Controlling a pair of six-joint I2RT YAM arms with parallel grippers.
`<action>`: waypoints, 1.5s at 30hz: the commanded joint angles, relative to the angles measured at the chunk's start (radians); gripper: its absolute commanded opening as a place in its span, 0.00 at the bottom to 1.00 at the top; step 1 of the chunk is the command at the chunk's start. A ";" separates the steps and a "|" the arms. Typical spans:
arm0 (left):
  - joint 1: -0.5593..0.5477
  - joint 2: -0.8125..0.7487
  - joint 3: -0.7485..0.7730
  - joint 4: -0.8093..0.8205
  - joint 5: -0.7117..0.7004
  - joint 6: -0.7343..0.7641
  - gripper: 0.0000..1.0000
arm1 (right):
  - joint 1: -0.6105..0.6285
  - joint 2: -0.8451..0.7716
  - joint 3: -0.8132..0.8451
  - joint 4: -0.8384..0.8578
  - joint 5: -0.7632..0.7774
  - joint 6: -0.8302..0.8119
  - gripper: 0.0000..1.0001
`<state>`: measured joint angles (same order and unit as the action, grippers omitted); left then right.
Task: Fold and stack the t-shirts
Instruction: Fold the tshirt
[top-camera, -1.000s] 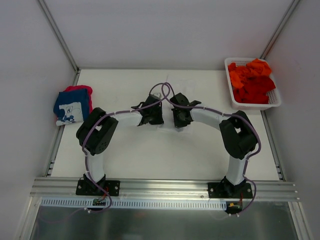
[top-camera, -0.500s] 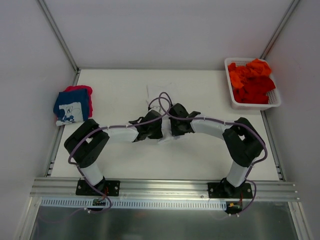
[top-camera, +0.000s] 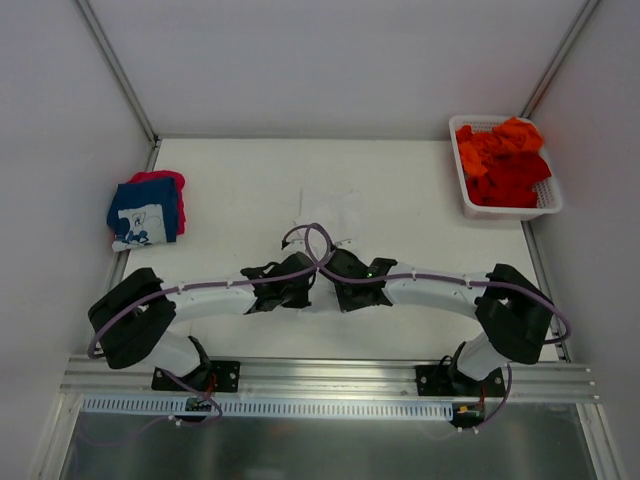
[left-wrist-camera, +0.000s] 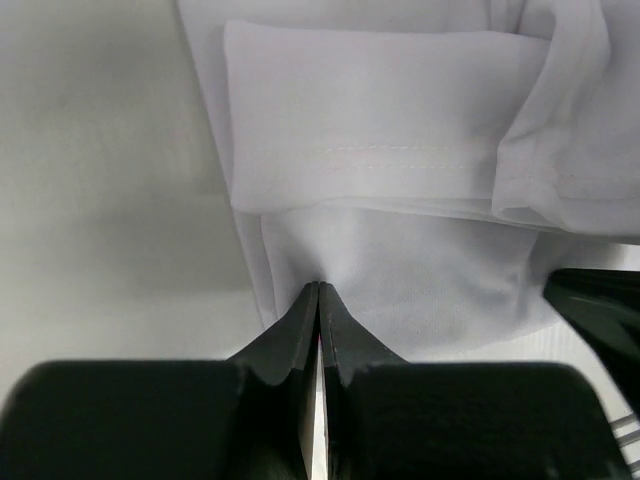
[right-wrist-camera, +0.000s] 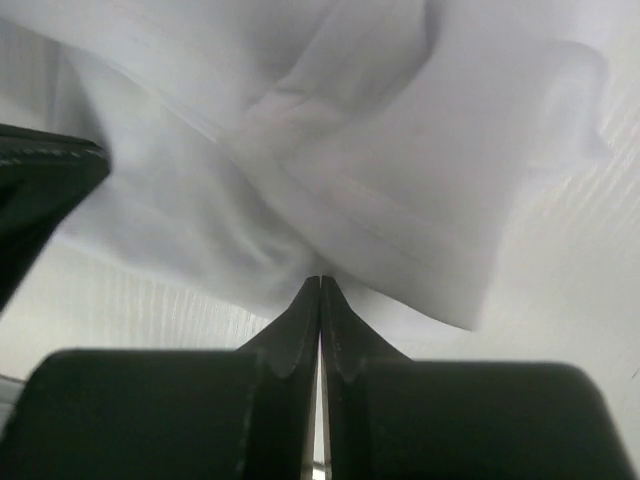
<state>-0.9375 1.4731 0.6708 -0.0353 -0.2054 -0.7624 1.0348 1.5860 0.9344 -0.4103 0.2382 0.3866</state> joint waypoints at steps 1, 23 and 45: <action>-0.023 -0.095 -0.034 -0.156 -0.069 -0.041 0.00 | 0.044 -0.079 -0.019 -0.114 0.081 0.064 0.00; -0.073 -0.188 0.036 -0.241 -0.114 -0.066 0.00 | 0.076 -0.100 0.018 -0.134 0.177 0.055 0.16; -0.095 -0.073 0.058 -0.199 -0.103 -0.089 0.00 | 0.073 -0.074 0.104 -0.140 0.243 0.020 0.88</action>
<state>-1.0206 1.3899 0.7002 -0.2462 -0.2977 -0.8299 1.1049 1.5063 0.9848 -0.5362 0.4385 0.4248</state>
